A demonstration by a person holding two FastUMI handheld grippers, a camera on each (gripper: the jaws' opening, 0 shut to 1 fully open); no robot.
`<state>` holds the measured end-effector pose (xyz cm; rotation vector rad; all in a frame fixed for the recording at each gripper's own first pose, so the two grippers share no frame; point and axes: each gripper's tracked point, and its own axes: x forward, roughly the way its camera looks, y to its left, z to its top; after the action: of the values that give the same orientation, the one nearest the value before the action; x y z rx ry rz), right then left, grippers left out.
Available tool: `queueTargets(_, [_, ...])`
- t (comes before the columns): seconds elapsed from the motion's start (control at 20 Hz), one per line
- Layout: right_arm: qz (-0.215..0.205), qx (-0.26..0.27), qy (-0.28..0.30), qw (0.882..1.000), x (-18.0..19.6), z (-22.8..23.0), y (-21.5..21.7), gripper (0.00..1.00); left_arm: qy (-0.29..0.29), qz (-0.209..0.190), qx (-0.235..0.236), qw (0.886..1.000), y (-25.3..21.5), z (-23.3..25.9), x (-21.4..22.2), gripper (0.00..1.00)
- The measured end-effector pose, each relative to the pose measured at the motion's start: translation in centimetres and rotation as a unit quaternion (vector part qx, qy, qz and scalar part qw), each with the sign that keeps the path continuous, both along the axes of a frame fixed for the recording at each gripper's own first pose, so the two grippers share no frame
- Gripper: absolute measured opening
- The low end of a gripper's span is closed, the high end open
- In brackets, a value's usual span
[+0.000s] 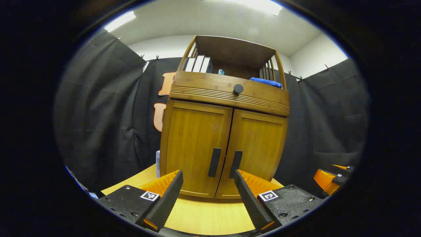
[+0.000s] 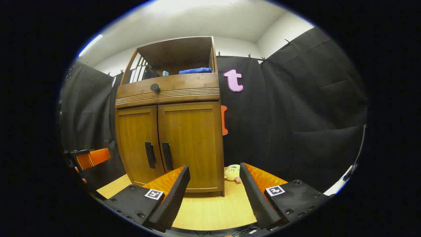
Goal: Open the right door of the double-door shoe cabinet with the right hand, and open the left door with the left hand.
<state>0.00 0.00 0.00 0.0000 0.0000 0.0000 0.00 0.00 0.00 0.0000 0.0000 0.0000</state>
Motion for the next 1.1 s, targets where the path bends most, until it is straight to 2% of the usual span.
queueTargets(0.15, [-0.007, 0.019, 0.011, 1.0, 0.8, -0.5, 0.4, 0.98, -0.007, -0.011, 0.0, 1.0, -0.1, 0.4, -0.3, 0.92])
queueTargets(0.3, [0.007, 0.023, 0.025, 0.999, 1.5, -1.1, 1.6, 0.98, -0.007, 0.003, 0.005, 1.0, 0.5, 0.2, -0.4, 0.91])
queueTargets(0.45, [0.012, 0.014, 0.023, 1.0, 1.9, -1.1, 2.9, 0.98, 0.001, 0.013, 0.0, 1.0, 2.5, -0.2, -1.0, 0.92])
queueTargets(0.55, [0.004, 0.009, 0.016, 1.0, 1.7, -0.8, 3.5, 0.98, 0.004, 0.006, -0.007, 1.0, 3.5, -0.3, -0.6, 0.92])
queueTargets(0.6, [-0.004, 0.005, 0.015, 1.0, 1.6, -0.7, 3.7, 0.98, 0.007, 0.003, -0.008, 1.0, 4.0, -0.2, -0.2, 0.95])
queueTargets(0.65, [-0.008, 0.002, 0.015, 1.0, 1.5, -0.8, 4.2, 0.98, 0.009, 0.003, -0.007, 1.0, 4.7, -0.2, 0.1, 0.92])
queueTargets(0.8, [-0.011, -0.006, 0.014, 1.0, 1.8, -0.6, 6.0, 0.98, 0.007, 0.001, -0.005, 1.0, 6.8, 0.1, 1.1, 0.92])
queueTargets(1.1, [-0.008, -0.022, 0.02, 1.0, 4.1, -1.2, 8.8, 0.98, 0.036, -0.004, -0.025, 0.999, 9.4, -1.9, 2.0, 0.92])
